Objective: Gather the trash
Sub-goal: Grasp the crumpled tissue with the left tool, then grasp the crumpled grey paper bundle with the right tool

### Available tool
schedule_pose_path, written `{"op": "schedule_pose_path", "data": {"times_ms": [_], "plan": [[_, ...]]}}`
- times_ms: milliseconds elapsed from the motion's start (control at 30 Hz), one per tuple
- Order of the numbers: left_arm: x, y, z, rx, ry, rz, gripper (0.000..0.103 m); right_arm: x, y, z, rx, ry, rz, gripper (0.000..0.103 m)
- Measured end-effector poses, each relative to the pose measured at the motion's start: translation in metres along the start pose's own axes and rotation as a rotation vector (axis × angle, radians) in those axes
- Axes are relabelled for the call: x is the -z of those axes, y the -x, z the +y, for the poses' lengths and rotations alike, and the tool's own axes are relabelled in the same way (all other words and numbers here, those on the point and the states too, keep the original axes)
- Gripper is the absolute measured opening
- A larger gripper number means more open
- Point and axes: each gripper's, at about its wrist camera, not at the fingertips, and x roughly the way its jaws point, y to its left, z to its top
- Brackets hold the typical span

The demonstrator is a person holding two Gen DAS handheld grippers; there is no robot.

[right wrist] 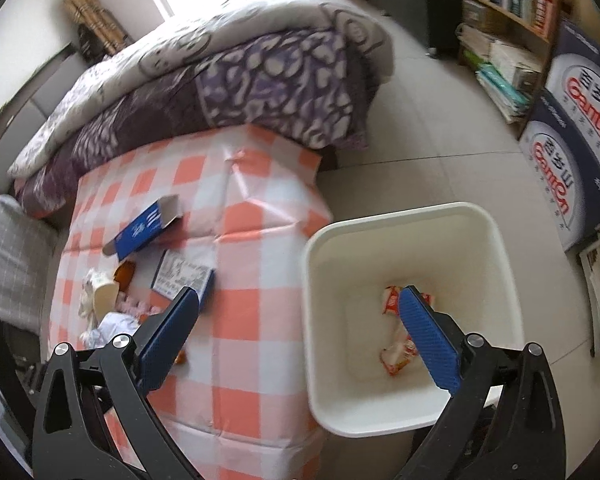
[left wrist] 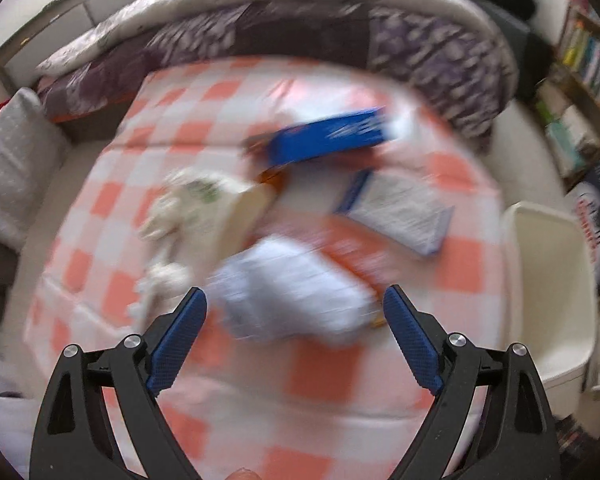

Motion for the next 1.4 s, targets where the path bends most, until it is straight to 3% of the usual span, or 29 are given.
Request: {"op": "schedule_pose_path", "data": {"times_ms": [67,200,333,433,500,600,733,900,1233,1400], "plan": [[0.003,-0.012,0.027,0.0,0.006,0.074,0.087,0.002,-0.006,0.012,-0.01,0.023,0.014,0.096],[0.011,-0.024,0.074,-0.015,0.108,0.121,0.087,0.01,-0.019,0.045,-0.03,0.089,0.044,0.096],[0.014,-0.035,0.119,0.094,0.328,0.126,0.085,0.017,-0.028,0.068,-0.046,0.131,0.065,0.096],[0.018,-0.044,0.139,0.142,0.45,0.142,0.073,0.021,-0.034,0.08,-0.05,0.158,0.076,0.096],[0.021,-0.052,0.145,0.183,0.508,0.164,0.065,0.024,-0.035,0.086,-0.049,0.181,0.074,0.096],[0.023,-0.06,0.146,0.219,0.561,0.177,0.062,0.025,-0.037,0.094,-0.044,0.215,0.064,0.096],[0.021,-0.071,0.143,0.23,0.578,0.181,0.056,0.026,-0.043,0.106,-0.052,0.265,0.07,0.096],[0.026,-0.086,0.136,0.221,0.549,0.216,0.033,0.033,-0.05,0.125,-0.076,0.36,0.081,0.096],[0.02,-0.032,0.16,0.247,0.577,0.079,0.03,0.066,-0.073,0.186,-0.121,0.603,0.091,0.096],[0.02,0.009,0.164,0.239,0.54,-0.005,0.031,0.076,-0.084,0.209,-0.118,0.648,0.084,0.096]]}}
